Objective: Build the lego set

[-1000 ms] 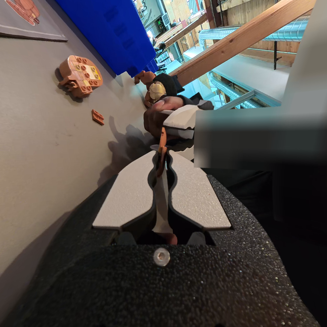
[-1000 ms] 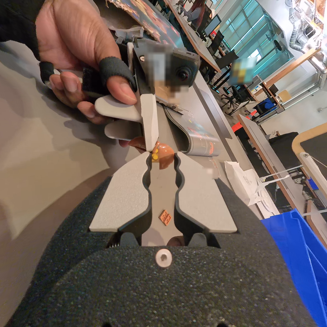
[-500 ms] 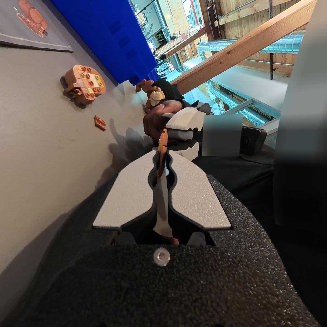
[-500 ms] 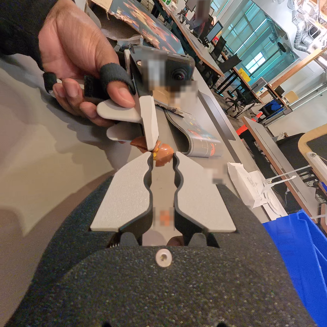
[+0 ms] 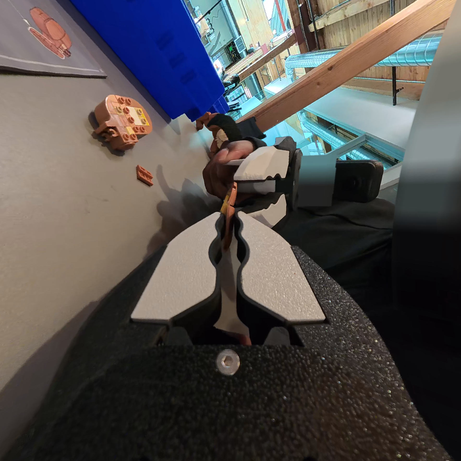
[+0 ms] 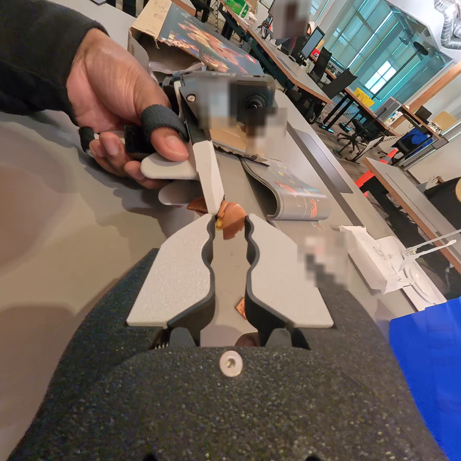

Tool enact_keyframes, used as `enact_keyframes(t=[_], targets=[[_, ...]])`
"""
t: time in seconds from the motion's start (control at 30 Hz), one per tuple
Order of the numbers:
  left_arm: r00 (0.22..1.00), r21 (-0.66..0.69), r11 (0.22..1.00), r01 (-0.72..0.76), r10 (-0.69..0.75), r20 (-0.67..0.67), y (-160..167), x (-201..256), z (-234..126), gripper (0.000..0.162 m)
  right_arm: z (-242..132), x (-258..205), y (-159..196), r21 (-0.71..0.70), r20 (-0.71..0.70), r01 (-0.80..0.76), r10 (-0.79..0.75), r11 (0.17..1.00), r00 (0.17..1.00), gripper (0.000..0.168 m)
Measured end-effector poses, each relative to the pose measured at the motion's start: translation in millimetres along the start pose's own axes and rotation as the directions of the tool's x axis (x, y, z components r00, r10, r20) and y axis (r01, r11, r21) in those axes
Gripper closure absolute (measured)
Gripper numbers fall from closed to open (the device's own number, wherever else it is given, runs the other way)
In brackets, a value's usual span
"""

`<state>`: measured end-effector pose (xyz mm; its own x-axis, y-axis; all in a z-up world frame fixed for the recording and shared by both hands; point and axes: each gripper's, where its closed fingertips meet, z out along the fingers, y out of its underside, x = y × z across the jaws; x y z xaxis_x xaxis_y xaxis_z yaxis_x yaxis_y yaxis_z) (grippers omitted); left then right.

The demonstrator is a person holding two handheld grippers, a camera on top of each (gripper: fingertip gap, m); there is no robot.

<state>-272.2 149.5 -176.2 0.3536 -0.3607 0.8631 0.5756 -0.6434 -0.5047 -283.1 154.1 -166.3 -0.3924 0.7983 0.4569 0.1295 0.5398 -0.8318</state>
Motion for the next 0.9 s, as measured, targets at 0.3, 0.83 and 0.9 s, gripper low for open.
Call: enact_keyframes(t=[0.3,0.83,0.9], targets=[[0.998,-0.016,0.998,-0.055,0.055,0.005,2.0,3.2,1.4,0.156,-2.6,-1.9,-3.3,0.013,0.022,-0.046,0.046,0.999,0.999,0.144],[0.983,-0.051,0.985,-0.166,0.169,0.067,3.1,-0.2,0.1,0.156,-3.2,-0.1,-1.7,0.012,0.188,-0.457,0.447,0.89,0.875,0.146],[0.98,-0.061,0.982,-0.181,0.185,0.07,4.5,0.1,0.8,0.156,-2.5,0.5,0.2,0.003,0.201,-0.496,0.485,0.868,0.851,0.146]])
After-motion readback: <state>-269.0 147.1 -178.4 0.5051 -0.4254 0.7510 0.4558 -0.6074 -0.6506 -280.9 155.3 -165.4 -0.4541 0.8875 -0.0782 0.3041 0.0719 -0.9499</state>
